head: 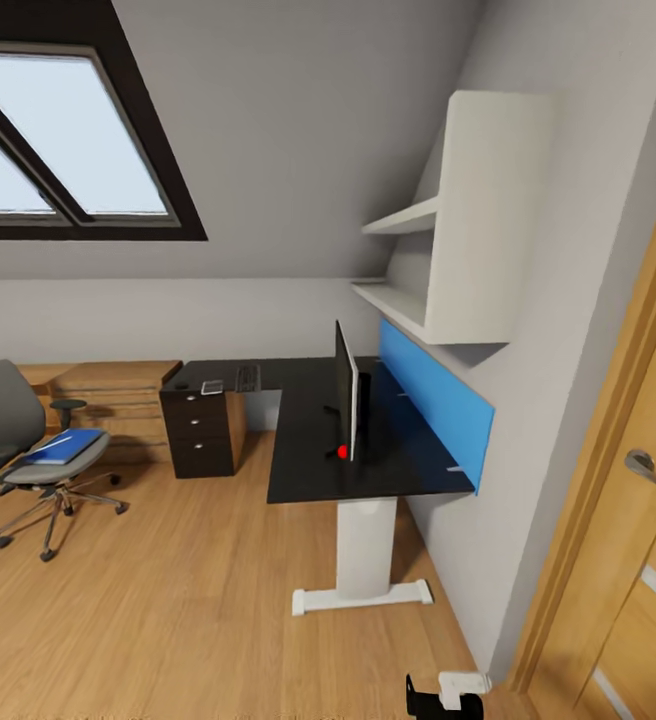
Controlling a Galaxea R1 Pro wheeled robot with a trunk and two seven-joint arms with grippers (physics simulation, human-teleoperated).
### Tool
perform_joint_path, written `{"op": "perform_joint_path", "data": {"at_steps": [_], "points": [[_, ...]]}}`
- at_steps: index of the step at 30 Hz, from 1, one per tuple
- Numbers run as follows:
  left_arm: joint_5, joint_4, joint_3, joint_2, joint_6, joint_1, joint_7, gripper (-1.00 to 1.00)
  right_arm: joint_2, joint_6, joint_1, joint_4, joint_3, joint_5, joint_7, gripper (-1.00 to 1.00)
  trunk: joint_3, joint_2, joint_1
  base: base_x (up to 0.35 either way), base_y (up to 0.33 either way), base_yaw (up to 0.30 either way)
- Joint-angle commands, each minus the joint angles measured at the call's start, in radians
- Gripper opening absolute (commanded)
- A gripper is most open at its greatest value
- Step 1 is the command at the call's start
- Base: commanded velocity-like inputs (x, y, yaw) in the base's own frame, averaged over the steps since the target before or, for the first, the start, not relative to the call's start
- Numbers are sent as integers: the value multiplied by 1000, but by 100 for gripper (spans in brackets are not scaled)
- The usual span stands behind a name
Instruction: In the bedroom, organize the workspace by keeping the computer under the desk, ensuring the monitor is on the desk, placing the keyboard on the desk next to the monitor, placing the mouse on the desk next to the keyboard, moving the folder from the swivel chair onto the desk next to the mouse, stacking the notebook on top of the folder with the pen on top of the notebook, and positioning the swivel chair next to the desk.
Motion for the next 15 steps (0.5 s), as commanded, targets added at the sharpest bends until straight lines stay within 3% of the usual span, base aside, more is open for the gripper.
{"op": "perform_joint_path", "data": {"at_steps": [1,15], "points": [[9,1,-8,1,-4,-1,3,100,0,-1,0,1,9,-4,-5,100,-2,-1,0,0,0,98],[8,7,-12,-1,-2,-1,3,100,0,3,0,1,5,-4,-5,100,-23,-1,0,0,0,102]]}}
